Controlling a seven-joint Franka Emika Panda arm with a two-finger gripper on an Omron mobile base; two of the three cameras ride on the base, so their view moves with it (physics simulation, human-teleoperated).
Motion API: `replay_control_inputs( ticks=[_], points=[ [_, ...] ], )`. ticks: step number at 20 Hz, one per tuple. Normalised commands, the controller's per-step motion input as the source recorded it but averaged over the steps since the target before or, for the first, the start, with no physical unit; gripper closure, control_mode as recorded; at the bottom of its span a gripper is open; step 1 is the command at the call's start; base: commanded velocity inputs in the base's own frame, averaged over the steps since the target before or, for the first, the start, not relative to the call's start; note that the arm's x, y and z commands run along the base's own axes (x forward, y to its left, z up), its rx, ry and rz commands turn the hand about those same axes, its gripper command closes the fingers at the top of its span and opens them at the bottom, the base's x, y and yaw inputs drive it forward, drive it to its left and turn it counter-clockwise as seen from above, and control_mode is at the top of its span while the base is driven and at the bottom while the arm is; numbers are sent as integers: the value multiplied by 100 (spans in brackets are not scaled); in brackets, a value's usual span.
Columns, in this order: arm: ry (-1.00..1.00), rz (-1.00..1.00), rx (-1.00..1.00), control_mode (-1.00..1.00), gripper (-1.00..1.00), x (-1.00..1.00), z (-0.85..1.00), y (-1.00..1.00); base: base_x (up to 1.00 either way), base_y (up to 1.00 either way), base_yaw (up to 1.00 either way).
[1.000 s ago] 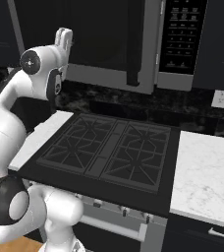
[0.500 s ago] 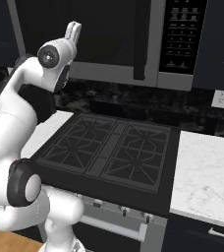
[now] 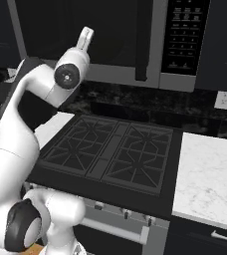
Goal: Pick the garlic from the sink and place it in the bowl. Then pick the bowl and place it in the microwave. Then close the microwave door and press the start button.
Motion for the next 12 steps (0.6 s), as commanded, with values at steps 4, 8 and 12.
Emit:
replay_control_inputs(
  ticks=[4, 8, 12],
  points=[
    [-5, 9, 7, -100, -100, -100, 0, -89, 0, 0, 0],
    [0, 5, 6, -100, -100, -93, 0, -100, 0, 0, 0],
    [0, 2, 3, -100, -100, -61, 0, -100, 0, 0, 0]
  ],
)
